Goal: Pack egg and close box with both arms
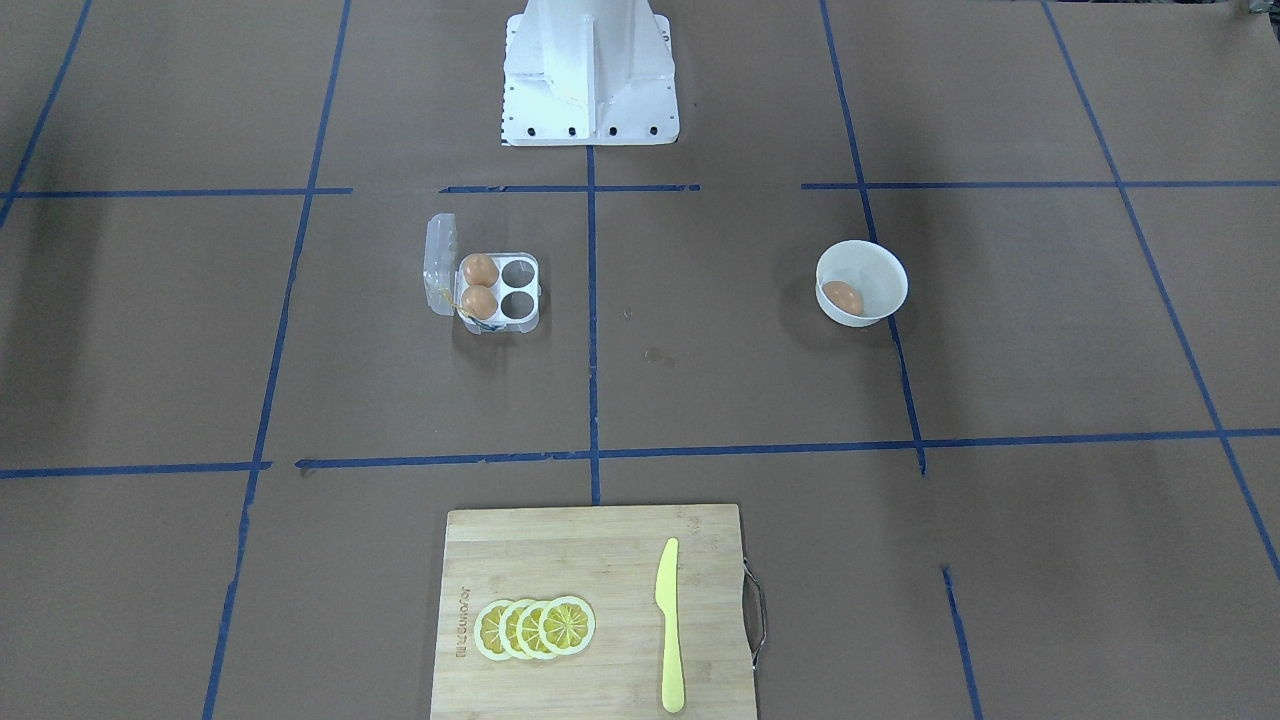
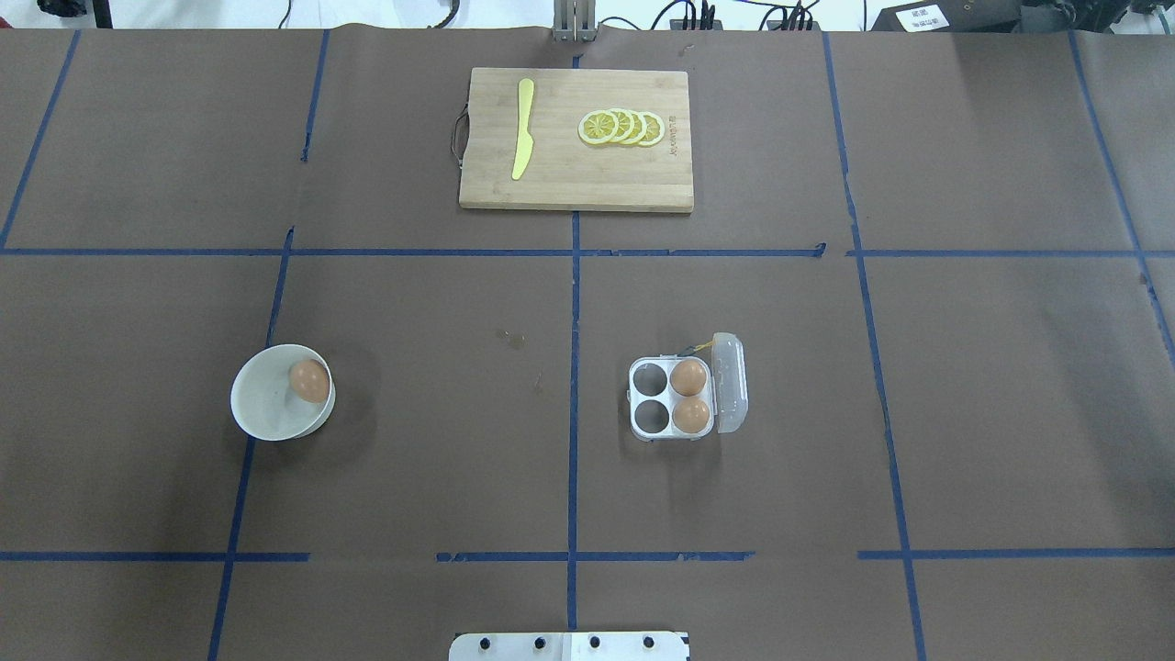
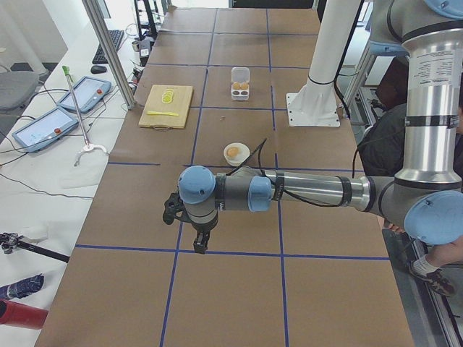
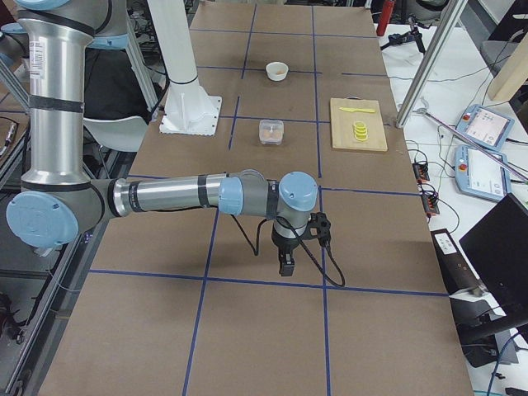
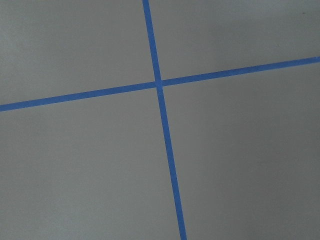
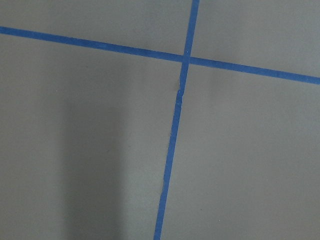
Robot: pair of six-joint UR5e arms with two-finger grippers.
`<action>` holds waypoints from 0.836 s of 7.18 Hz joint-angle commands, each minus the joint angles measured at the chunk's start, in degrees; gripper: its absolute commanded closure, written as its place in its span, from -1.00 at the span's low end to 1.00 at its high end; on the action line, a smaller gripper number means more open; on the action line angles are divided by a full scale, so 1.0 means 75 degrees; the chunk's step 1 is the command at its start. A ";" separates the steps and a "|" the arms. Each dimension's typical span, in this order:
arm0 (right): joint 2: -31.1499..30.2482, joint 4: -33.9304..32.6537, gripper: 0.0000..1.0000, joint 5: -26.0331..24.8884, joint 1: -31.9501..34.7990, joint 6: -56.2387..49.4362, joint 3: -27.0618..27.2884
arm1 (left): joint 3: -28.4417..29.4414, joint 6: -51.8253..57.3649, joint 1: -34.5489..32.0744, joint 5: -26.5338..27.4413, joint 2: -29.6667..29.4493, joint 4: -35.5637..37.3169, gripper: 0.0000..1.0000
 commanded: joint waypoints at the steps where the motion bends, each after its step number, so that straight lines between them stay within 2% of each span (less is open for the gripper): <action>1: 0.0000 0.0000 -1.00 0.0000 0.0000 0.0004 0.0000 | 0.0000 0.0070 0.0000 0.0023 -0.0001 -0.0023 -1.00; 4: 0.0012 0.0000 -1.00 0.0000 0.0000 -0.0008 0.0047 | 0.0000 0.0070 -0.0012 0.0047 0.0023 -0.0187 -1.00; 6: 0.0047 0.0012 -1.00 0.0000 0.0000 -0.0008 0.0082 | 0.0140 0.0047 0.0000 0.0117 0.0080 -0.1249 -1.00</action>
